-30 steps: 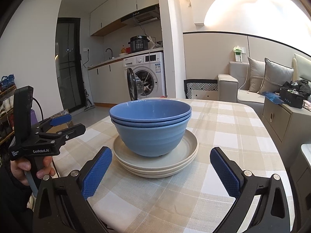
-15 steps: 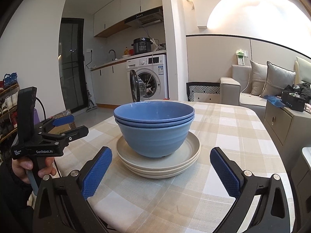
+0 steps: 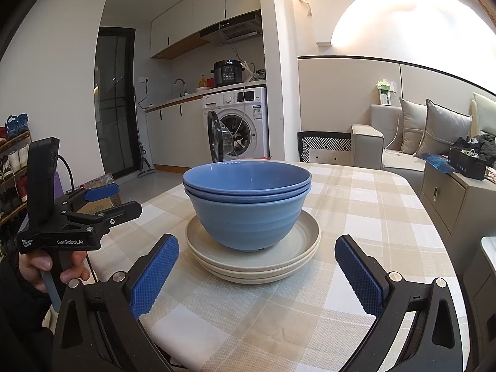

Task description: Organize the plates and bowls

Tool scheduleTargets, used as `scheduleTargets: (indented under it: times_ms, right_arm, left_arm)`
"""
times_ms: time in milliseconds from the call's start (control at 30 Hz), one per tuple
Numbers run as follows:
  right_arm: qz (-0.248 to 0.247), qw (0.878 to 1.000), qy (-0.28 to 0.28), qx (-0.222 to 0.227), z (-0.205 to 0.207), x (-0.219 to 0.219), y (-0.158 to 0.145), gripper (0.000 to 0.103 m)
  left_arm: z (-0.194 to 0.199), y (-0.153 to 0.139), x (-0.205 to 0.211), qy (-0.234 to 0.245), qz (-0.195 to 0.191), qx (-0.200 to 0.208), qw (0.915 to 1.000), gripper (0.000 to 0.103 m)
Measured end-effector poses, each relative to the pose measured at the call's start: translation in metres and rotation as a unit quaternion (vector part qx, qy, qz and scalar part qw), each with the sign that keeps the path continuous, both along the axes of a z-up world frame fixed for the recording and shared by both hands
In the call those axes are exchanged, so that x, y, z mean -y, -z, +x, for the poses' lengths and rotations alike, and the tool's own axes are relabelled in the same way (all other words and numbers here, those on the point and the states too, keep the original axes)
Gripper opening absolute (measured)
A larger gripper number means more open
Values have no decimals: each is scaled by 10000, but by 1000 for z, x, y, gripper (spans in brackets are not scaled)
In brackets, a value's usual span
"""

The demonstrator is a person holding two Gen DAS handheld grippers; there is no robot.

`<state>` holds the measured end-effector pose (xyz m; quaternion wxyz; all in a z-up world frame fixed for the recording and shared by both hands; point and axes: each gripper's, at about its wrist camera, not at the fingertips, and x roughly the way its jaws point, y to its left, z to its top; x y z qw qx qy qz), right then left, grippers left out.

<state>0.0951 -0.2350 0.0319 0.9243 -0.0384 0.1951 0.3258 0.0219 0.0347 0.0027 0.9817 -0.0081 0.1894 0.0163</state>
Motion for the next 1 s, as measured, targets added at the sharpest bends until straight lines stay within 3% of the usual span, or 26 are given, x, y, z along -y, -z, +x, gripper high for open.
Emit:
scheduleTargets:
  times_ms: [1000]
  right_arm:
    - [27, 10000, 29, -13, 0, 2, 2, 103]
  left_arm:
    - [-1, -2, 5, 28, -31, 11, 10000, 103]
